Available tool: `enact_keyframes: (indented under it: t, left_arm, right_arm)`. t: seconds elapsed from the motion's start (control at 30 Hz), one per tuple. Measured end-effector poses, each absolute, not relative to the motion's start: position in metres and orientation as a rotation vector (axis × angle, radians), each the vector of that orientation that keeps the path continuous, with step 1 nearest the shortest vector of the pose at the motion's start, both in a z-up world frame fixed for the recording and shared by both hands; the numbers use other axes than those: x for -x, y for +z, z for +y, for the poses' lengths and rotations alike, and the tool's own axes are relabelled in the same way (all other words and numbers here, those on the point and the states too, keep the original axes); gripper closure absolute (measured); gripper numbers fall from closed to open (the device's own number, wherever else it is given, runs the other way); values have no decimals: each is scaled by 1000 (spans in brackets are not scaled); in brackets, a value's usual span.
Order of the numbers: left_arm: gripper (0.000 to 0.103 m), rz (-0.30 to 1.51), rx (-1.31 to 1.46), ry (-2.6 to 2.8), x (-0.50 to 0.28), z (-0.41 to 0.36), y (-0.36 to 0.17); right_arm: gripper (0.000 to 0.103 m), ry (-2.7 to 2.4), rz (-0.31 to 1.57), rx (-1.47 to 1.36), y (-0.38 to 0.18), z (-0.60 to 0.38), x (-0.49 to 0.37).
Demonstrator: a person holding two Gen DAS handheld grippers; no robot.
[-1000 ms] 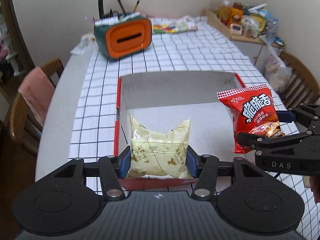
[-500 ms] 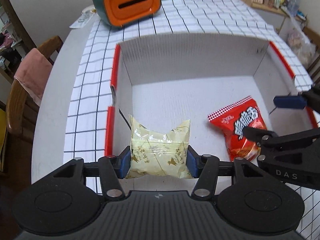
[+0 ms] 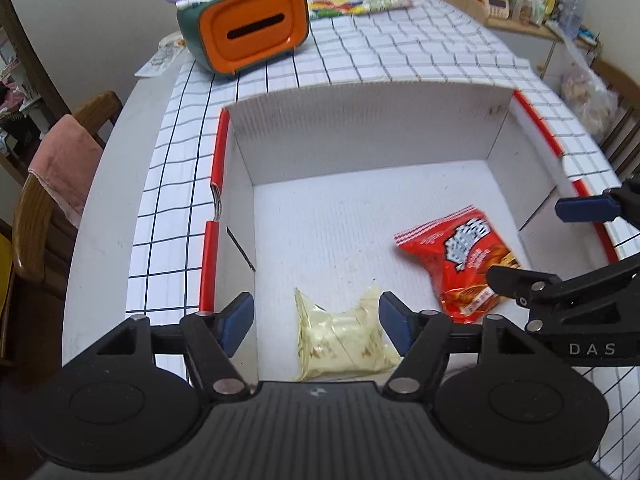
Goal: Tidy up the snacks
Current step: 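Carry both packets into the red box and open both tools, then withdraw both tools from the box back toward the snack pile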
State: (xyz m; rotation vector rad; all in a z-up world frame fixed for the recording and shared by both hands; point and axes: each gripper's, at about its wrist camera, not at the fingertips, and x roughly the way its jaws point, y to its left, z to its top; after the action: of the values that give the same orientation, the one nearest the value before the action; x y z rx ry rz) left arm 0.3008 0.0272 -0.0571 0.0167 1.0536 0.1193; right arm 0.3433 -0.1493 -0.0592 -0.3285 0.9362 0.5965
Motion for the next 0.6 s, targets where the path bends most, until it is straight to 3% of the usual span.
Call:
enact_keyframes:
  t: [0.6]
  left_arm:
    - [23,888,54,77,-229,34,-1]
  right_arm:
    - [11,638,835,205,3,-171,-275]
